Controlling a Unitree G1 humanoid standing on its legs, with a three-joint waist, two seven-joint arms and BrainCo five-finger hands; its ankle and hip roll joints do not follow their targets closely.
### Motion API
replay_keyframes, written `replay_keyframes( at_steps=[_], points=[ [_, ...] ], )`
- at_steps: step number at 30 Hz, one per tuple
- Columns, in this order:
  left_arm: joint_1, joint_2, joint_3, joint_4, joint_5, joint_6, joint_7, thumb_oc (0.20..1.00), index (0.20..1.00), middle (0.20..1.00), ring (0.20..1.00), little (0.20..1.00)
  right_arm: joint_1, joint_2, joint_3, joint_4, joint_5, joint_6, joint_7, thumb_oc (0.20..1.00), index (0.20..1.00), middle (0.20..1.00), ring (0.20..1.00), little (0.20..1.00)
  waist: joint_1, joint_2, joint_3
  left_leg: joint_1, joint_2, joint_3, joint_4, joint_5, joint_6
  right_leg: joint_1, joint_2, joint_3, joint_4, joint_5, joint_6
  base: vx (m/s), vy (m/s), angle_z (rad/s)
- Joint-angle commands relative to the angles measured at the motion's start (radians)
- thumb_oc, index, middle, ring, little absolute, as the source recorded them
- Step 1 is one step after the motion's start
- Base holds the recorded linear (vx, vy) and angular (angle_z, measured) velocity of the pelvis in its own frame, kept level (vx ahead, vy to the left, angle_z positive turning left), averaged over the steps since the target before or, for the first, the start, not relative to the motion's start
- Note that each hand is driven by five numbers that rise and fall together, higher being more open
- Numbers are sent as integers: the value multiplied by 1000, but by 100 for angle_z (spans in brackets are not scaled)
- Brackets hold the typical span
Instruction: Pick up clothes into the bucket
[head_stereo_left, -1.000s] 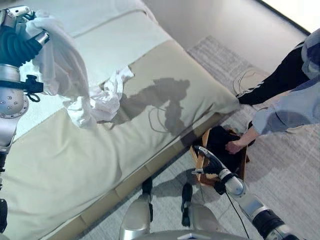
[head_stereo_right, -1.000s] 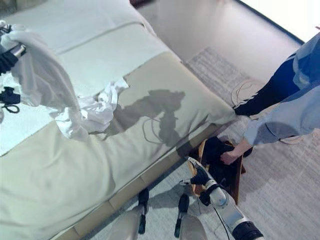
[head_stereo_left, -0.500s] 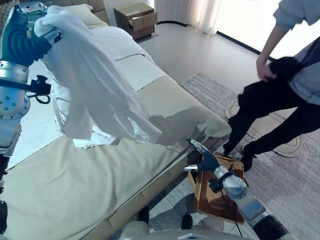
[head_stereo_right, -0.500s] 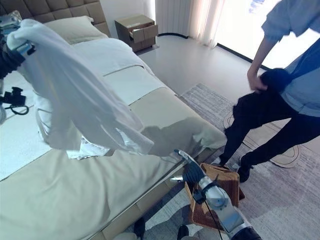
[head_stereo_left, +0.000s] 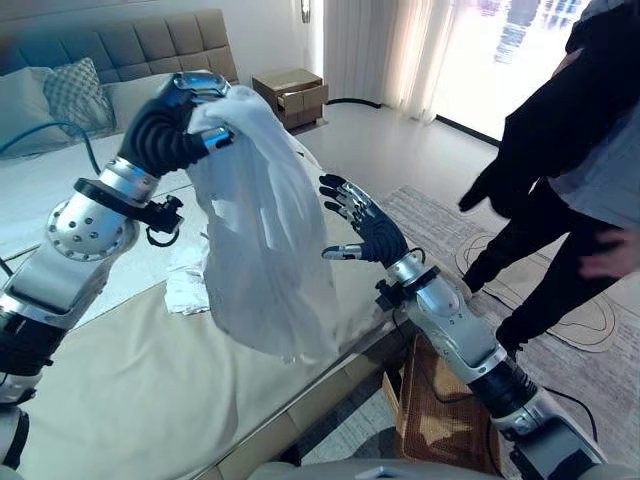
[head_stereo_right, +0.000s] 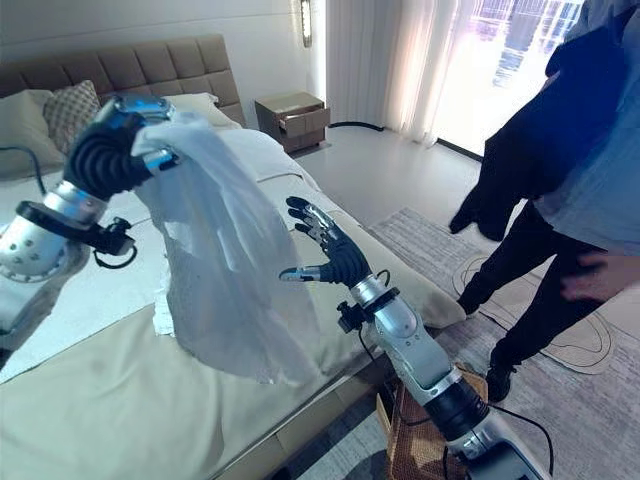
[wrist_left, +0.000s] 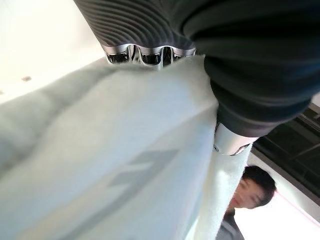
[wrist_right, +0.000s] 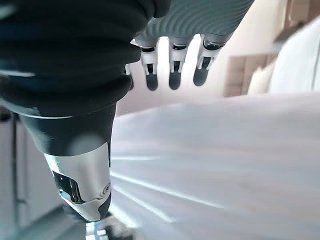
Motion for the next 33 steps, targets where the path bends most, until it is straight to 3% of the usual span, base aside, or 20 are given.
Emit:
replay_keyframes(
  at_steps=[1,4,9,15,20,21,26,27,28,33],
  points=[
    [-138,28,-44,-20,-96,-6,-34,200,200,200,200,200,-91,25,35,-110,144,-23,33,1000,1000,1000,1000,1000,21,-38,-17,55,-36,-1,8,-81,19,-44,-30,22,23,5,29,-4,3,4],
    [-167,26,-95,-36,-129,4,-52,200,200,200,200,200,-112,30,57,-119,191,-20,38,1000,1000,1000,1000,1000,22,-38,-15,57,-38,-7,10,-81,21,-44,-33,19,35,0,28,-8,7,3],
    [-266,10,-262,-94,-298,37,-121,200,200,200,200,200,-166,44,158,-107,332,13,62,1000,1000,1000,1000,1000,17,-30,-11,60,-43,-21,13,-80,26,-48,-43,17,60,-4,27,-12,11,6],
    [-372,-31,-380,-134,-403,56,-127,200,200,200,200,200,-227,20,262,-109,450,55,87,1000,1000,1000,1000,1000,14,-33,-14,60,-45,-31,14,-77,23,-42,-49,6,58,-5,30,-3,6,7],
    [-468,-57,-454,-122,-387,51,-107,200,200,200,200,200,-284,4,359,-114,577,95,117,1000,1000,1000,1000,1000,17,-40,-14,58,-44,-35,16,-77,23,-42,-50,6,60,-7,29,-2,1,1],
    [-517,-73,-489,-90,-378,50,-99,200,200,200,200,200,-322,-8,413,-115,651,118,136,1000,1000,1000,1000,1000,18,-44,-15,60,-43,-35,18,-79,23,-42,-52,7,64,-7,28,0,0,0],
    [-595,-98,-532,-14,-370,43,-80,200,200,200,200,200,-430,-104,498,-158,722,133,173,1000,1000,1000,1000,1000,20,-54,-17,66,-39,-31,20,-80,21,-39,-50,14,68,-9,27,0,0,0],
    [-598,-104,-528,0,-373,42,-78,200,200,200,200,200,-444,-125,501,-171,724,127,174,561,561,561,561,561,18,-54,-18,66,-38,-31,19,-80,20,-38,-50,14,68,-9,27,0,0,0],
    [-593,-115,-517,10,-374,42,-74,200,200,200,200,200,-439,-134,494,-177,733,124,172,200,200,200,200,200,16,-55,-18,66,-38,-32,19,-79,20,-38,-49,15,67,-9,27,0,0,0],
    [-541,-155,-444,25,-379,44,-62,200,200,200,200,200,-422,-153,448,-209,721,106,177,200,200,200,200,200,5,-53,-21,66,-36,-32,17,-78,17,-37,-48,13,62,-10,26,0,0,0]
  ],
)
